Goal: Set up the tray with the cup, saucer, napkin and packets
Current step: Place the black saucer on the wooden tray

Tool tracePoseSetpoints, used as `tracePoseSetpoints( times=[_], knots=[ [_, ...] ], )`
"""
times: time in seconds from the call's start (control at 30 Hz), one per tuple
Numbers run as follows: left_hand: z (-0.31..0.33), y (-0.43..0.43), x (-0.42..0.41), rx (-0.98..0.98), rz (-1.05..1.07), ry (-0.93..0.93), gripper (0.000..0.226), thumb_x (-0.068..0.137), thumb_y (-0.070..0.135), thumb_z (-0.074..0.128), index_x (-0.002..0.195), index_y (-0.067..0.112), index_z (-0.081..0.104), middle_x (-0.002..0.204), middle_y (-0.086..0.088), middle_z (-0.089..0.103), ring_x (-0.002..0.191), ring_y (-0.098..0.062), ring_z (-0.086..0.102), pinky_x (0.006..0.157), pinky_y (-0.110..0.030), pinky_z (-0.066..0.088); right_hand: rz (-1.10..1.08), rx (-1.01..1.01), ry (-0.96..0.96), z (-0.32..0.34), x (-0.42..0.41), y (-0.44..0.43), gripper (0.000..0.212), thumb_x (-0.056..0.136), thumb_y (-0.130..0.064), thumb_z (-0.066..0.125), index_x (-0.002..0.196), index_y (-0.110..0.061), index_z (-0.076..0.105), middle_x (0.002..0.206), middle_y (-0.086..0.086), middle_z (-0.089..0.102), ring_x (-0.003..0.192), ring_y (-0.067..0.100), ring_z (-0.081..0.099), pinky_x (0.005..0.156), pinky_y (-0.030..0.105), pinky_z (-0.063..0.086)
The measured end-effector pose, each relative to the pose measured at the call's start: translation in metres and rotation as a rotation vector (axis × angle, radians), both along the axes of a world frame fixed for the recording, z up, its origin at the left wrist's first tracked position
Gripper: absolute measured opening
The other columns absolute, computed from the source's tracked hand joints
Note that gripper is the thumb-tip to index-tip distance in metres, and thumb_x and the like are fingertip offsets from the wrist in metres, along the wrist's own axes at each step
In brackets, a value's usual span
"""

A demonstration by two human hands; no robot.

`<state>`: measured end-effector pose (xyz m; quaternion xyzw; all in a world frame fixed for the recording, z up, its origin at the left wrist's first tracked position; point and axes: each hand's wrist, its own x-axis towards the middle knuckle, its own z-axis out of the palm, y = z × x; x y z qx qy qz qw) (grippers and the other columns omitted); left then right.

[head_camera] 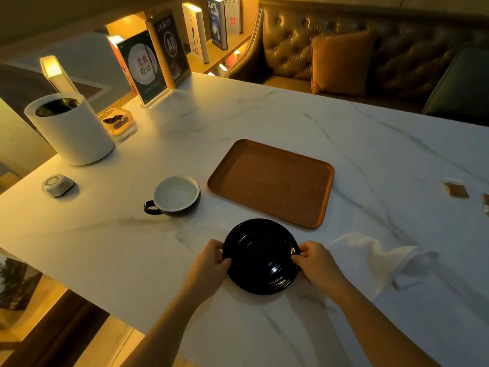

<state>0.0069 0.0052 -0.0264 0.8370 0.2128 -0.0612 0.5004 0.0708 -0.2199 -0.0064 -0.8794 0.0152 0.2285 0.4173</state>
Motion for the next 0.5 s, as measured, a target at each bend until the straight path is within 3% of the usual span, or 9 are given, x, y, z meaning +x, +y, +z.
tracePoseSetpoints(
  times=[0.13, 0.27, 0.4, 0.5],
  knots=[
    [0.014, 0.007, 0.016, -0.054, -0.002, -0.059, 0.026, 0.078, -0.002, 0.059, 0.078, 0.023, 0.051, 0.053, -0.001, 0.049, 0.047, -0.021, 0.050, 0.058, -0.044, 0.044, -0.032, 0.058, 0.017, 0.015, 0.015, 0.000, 0.002, 0.083, -0.011, 0.059, 0.084, -0.010, 0.059, 0.063, 0.009, 0.061, 0.046, 0.015, 0.053, 0.041, 0.024, 0.042],
    [0.035, 0.017, 0.045, -0.114, 0.016, -0.160, 0.026, 0.077, -0.007, 0.059, 0.077, 0.018, 0.053, 0.047, 0.000, 0.047, 0.043, -0.022, 0.045, 0.055, -0.041, 0.039, -0.047, 0.139, -0.056, 0.042, 0.037, 0.005, 0.006, 0.082, -0.009, 0.061, 0.078, -0.011, 0.058, 0.053, 0.005, 0.058, 0.036, 0.009, 0.050, 0.038, 0.024, 0.040],
    [0.063, 0.031, 0.081, -0.099, 0.026, -0.273, 0.025, 0.076, -0.004, 0.058, 0.079, 0.021, 0.057, 0.043, 0.007, 0.049, 0.041, -0.013, 0.048, 0.052, -0.037, 0.041, -0.078, 0.216, -0.114, 0.068, 0.066, 0.016, 0.004, 0.083, -0.011, 0.062, 0.084, -0.008, 0.060, 0.061, 0.006, 0.061, 0.041, 0.007, 0.054, 0.039, 0.019, 0.042],
    [0.078, 0.039, 0.110, -0.041, -0.005, -0.322, 0.019, 0.080, 0.003, 0.057, 0.089, 0.019, 0.060, 0.054, 0.008, 0.049, 0.054, -0.016, 0.050, 0.061, -0.043, 0.046, -0.101, 0.223, -0.171, 0.079, 0.092, 0.026, 0.008, 0.083, -0.013, 0.063, 0.088, -0.008, 0.060, 0.068, 0.008, 0.063, 0.047, 0.011, 0.056, 0.041, 0.019, 0.043]
  ],
)
